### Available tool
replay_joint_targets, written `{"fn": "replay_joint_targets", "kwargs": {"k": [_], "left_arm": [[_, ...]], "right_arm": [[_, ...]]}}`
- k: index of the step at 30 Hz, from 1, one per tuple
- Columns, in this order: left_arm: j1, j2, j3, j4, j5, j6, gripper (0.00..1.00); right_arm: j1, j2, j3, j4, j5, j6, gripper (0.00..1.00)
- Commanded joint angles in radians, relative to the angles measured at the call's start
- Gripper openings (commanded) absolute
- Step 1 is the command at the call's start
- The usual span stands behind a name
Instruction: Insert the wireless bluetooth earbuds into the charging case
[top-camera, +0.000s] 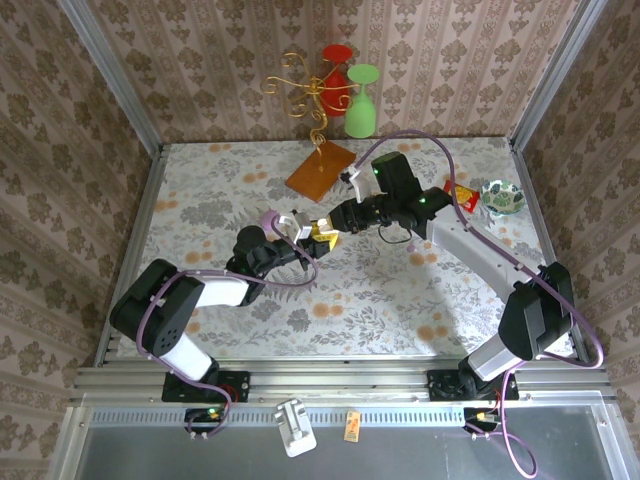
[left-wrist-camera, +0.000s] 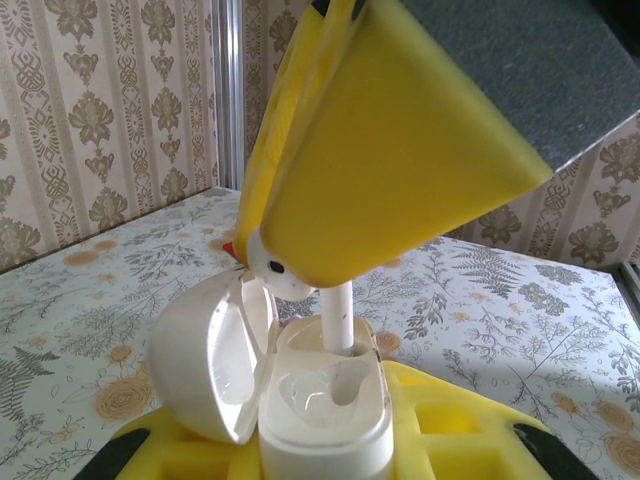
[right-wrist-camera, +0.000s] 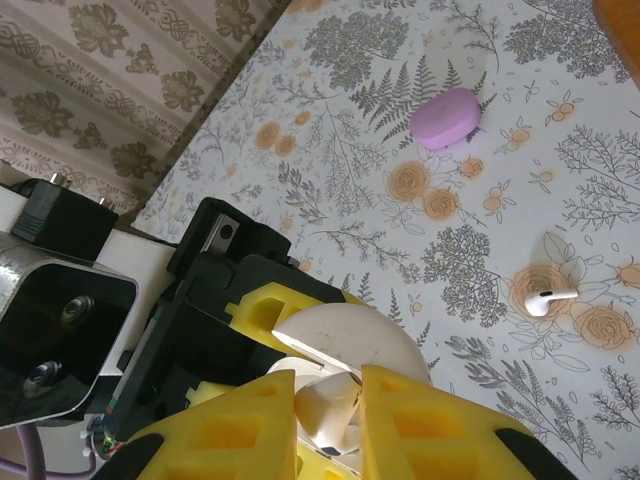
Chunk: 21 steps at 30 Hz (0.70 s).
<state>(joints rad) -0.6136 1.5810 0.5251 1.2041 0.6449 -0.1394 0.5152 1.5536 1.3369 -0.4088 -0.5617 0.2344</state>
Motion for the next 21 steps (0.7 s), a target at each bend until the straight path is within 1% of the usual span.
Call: {"fn": "replay_joint_targets", "kwargs": {"k": [1,3,8,19,20,21], "left_arm": [[-0.003,-0.048,0.027,0.076,0.006,-0.002,0.00],[-0.003,-0.046,0.026,0.074,0.005,0.003,0.00],[-0.003,-0.042,0.027,0.077,0.006,0.006,0.00],[-0.003,-0.049,0.029,0.078,0.006,0.003,0.00],[-0.003,-0.052,0.030,0.078,-0.027,0.001,0.00],[-0.003,-0.053,0.031,0.078,-0.030,0.000,0.00]], "right_arm": [[-0.001,0.005,-0.041,0.027,-0.024,0.045,0.20],[-0.011,-0.009,-0.065,0.088,-0.070,0.094,0.20],[-0.017,-0.013,-0.106,0.183,-0.124,0.176,0.20],[-0.017,-0.017,-0.151,0.212,-0.098,0.194,0.20],[-0.018,-0.015,-0.157,0.214,-0.092,0.194,0.21],[-0.018,-0.014,-0.160,0.208,-0.079,0.188,0.21]]}}
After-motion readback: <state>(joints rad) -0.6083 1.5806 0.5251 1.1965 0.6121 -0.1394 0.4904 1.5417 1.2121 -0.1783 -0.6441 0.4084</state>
